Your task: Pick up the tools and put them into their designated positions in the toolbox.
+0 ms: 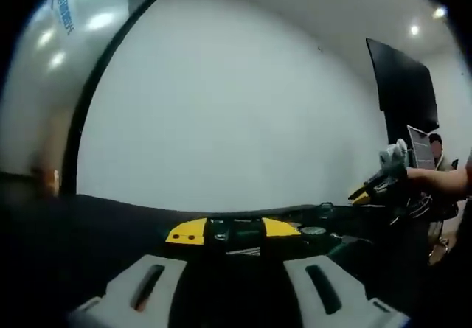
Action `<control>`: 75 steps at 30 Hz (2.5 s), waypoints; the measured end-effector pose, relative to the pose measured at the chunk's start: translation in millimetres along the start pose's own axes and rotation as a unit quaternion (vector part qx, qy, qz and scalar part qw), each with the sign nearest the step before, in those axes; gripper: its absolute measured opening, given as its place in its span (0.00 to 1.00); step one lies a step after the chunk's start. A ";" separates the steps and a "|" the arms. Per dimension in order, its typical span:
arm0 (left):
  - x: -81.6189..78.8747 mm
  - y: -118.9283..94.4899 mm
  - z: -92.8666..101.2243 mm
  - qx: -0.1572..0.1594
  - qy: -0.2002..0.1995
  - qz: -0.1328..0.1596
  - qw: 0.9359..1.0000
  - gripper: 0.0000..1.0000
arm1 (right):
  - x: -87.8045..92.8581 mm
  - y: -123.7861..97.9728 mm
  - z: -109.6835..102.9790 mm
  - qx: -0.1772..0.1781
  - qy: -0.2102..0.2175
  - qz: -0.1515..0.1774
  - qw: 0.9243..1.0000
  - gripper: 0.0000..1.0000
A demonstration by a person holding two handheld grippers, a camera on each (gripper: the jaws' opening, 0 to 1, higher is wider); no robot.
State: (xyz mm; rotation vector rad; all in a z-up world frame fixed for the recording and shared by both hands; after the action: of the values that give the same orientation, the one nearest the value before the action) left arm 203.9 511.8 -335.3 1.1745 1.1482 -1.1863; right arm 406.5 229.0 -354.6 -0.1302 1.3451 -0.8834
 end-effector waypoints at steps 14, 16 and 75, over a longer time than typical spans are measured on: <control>-6.6 -1.9 -4.5 -0.012 0.013 0.011 1.000 0.25 | 17.5 41.9 -1.5 -0.034 0.095 -0.097 0.990 0.23; -6.4 -0.9 -7.2 -0.013 0.015 0.011 1.000 0.25 | 17.7 42.6 0.0 -0.042 0.106 -0.097 0.989 0.22; 11.9 -3.2 78.0 0.160 0.058 -0.031 0.985 0.24 | -80.4 36.2 -139.7 -0.203 -0.146 -0.050 0.967 0.10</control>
State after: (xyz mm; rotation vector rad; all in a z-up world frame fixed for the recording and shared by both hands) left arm 202.8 433.1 -343.1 1.4750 1.1138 -1.4016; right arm 304.0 358.4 -349.1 -0.6284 1.2322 -0.6319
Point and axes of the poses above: the point that each gripper's makers call its tool centre point, and the gripper's own axes: y roughly forward along the fingers, z roughly to its right, x roughly out of its underside, the point moved 1 cm from there along -y, roughly backward along the fingers, and after that the axes turned 10 degrees about -z, right-handed, at the moved point
